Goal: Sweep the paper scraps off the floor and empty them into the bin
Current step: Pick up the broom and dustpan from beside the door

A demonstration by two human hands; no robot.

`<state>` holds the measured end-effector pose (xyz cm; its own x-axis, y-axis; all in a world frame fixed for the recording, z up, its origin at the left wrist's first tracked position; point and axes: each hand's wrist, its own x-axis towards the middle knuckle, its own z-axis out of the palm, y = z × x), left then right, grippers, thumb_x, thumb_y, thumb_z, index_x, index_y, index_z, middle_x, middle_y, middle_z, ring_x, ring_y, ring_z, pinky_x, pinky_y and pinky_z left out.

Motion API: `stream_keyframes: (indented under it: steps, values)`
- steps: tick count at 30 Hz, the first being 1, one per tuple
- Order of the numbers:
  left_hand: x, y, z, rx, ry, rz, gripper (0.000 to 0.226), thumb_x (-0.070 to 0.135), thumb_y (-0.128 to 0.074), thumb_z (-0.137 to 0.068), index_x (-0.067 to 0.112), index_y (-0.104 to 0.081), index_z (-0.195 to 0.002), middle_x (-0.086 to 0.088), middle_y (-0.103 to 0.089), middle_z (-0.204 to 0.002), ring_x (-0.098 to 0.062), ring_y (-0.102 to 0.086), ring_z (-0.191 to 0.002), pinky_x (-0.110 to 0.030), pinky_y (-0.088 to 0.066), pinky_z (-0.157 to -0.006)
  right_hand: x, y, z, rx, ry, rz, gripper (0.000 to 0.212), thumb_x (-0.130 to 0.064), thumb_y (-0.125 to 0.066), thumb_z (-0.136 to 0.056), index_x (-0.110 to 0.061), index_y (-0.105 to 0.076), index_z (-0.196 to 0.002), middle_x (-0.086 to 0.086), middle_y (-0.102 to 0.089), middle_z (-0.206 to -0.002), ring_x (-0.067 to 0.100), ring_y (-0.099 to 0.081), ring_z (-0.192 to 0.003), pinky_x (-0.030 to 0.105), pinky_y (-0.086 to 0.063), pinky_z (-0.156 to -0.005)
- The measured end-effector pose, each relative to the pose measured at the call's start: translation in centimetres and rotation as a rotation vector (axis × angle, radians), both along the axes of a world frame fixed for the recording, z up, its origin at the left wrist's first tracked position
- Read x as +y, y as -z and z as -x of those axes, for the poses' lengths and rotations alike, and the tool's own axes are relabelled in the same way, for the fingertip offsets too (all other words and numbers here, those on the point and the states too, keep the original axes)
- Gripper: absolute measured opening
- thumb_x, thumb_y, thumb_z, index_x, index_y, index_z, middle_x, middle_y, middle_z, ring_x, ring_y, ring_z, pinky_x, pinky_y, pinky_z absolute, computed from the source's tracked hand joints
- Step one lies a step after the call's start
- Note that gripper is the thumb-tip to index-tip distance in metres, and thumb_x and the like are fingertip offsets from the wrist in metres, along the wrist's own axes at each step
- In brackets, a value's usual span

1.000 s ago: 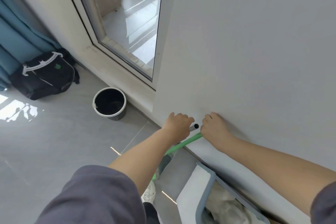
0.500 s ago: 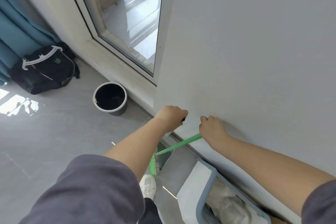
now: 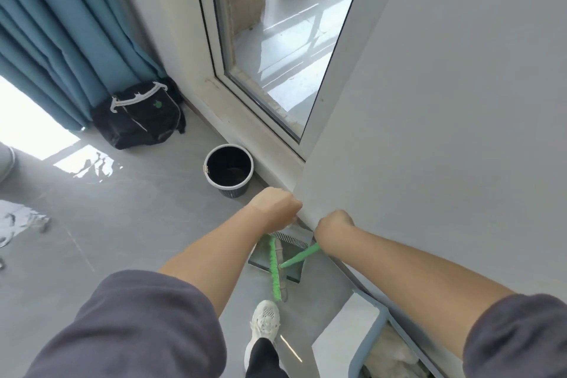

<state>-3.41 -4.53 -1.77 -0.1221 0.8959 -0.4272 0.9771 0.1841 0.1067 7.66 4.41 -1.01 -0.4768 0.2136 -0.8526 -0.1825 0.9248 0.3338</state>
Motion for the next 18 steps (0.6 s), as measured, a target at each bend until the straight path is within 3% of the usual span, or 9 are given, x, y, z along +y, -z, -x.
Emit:
stream_keyframes:
  steps: [4,11,18]
  values:
    - [-5.2,-2.5,2.7,-0.002,-0.093,0.011,0.025,0.025,-0.044,-0.101,0.007,-0.06,-0.107,-0.011,-0.068,-0.102,-0.033,-0.065,-0.095,-0.033,-0.039,-0.067,-3.7,-2.0,4.3,-0.016,-0.03,0.002,0.034,-0.011,-0.053,-0.09,-0.017,-0.061,-0.122,-0.002,-0.059,-0.125,0.022,-0.061,-0.11,0.029,-0.047,-0.072]
    - [-16.9,-4.0,9.7,0.037,-0.402,0.03,0.03,0.033,-0.05,-0.098,0.008,-0.064,-0.106,-0.013,-0.067,-0.108,-0.033,-0.064,-0.1,-0.038,-0.048,-0.075,-11.9,-5.5,10.8,-0.003,-0.124,0.019,0.035,-0.014,-0.052,-0.093,-0.017,-0.056,-0.127,0.001,-0.055,-0.12,0.023,-0.055,-0.104,0.029,-0.044,-0.084]
    - [-29.4,-3.4,14.6,0.051,-0.637,0.089,0.033,0.032,-0.05,-0.098,0.002,-0.065,-0.103,-0.015,-0.067,-0.109,-0.033,-0.064,-0.099,-0.032,-0.045,-0.074,-20.9,-6.4,16.8,0.02,-0.093,0.021,0.041,-0.02,-0.048,-0.094,-0.018,-0.049,-0.135,0.002,-0.047,-0.14,0.027,-0.05,-0.125,0.036,-0.047,-0.095]
